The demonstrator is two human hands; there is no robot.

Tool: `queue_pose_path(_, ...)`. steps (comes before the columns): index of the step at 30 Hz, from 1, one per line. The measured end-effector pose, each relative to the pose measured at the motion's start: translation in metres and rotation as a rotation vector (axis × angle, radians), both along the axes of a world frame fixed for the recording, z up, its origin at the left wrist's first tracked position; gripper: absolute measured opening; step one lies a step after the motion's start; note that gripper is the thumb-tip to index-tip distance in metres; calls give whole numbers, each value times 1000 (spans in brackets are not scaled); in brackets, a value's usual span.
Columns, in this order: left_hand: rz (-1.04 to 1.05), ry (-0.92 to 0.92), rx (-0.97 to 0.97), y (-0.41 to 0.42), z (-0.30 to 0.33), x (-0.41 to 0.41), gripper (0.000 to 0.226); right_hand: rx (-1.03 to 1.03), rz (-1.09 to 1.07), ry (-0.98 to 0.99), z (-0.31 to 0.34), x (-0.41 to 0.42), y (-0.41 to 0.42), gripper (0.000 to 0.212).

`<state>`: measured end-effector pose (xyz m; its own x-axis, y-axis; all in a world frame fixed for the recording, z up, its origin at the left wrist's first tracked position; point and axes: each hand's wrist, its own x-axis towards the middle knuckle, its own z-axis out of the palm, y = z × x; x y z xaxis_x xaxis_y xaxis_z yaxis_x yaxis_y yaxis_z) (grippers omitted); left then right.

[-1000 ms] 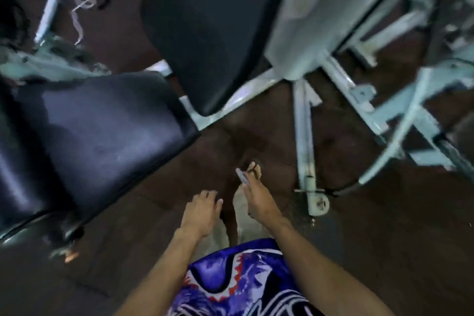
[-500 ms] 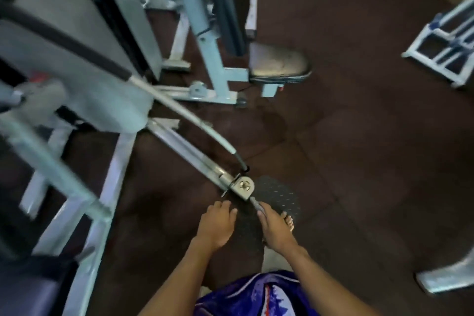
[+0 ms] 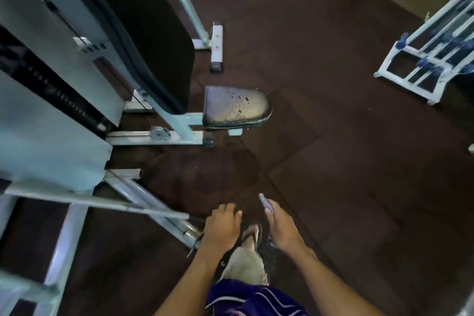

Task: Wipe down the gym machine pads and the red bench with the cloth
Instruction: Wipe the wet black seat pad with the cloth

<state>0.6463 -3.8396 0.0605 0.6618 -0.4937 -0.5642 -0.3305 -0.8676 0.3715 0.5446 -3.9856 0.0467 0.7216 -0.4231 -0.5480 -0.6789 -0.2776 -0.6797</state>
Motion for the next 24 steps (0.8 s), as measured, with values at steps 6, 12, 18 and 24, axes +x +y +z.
queue_pose_path(6,12,-96,-6,-64,-24,103,45,41,-66,-8,-19,83,-62,39)
queue_pose_path(12,-27,-88,-13,-125,-48,234,47,25,-110,5,-34,194,-119,40)
queue_pose_path(18,-26,-109,-9,-173,-97,350,45,2,-87,-34,-80,307,-176,38)
queue_pose_path(24,-17,-197,-43,-214,-183,427,50,-141,37,-44,-177,408,-255,50)
